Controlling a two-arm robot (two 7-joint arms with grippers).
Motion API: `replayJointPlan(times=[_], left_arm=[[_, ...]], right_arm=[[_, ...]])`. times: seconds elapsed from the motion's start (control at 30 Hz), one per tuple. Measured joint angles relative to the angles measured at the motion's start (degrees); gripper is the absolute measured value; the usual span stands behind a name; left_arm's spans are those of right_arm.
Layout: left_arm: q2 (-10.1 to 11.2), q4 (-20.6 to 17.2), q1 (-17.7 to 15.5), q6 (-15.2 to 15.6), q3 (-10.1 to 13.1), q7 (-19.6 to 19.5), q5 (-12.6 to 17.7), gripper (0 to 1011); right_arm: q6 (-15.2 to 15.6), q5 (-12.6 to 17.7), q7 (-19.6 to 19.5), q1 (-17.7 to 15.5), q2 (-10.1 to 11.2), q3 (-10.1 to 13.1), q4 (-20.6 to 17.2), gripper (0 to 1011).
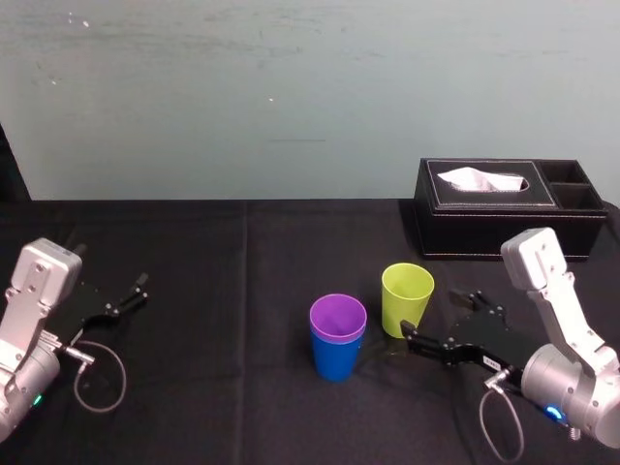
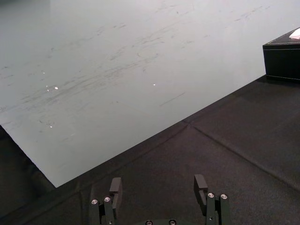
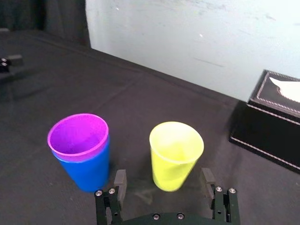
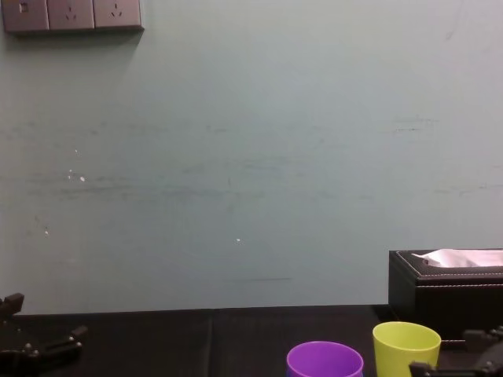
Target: Stack the three plastic cups sequentially using one hand.
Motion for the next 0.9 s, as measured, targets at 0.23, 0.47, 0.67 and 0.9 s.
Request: replayJointPlan(times=[0.23, 0.47, 0.67, 0.9], left_arm=[[0.0, 0.0, 0.0, 0.0, 0.0, 0.0, 0.0, 1000], [0.0, 0.0, 0.0, 0.0, 0.0, 0.0, 0.0, 1000], [0.0, 0.0, 0.0, 0.0, 0.0, 0.0, 0.0, 1000], [0.0, 0.0, 0.0, 0.0, 0.0, 0.0, 0.0, 1001]], right_arm=[[1.17, -0.07, -0.33, 0.4, -0.83, 0.36, 2.09, 1000], [1.48, -0.8, -0.7, 1.9, -2.07, -0.02, 4.97, 1000], [0.89, -1.3, -0.91, 2.8, -3.22, -0.07, 7.23, 1000], [0.21, -2.18, -0.82, 4.05, -4.35, -0.7, 9.13, 1000]])
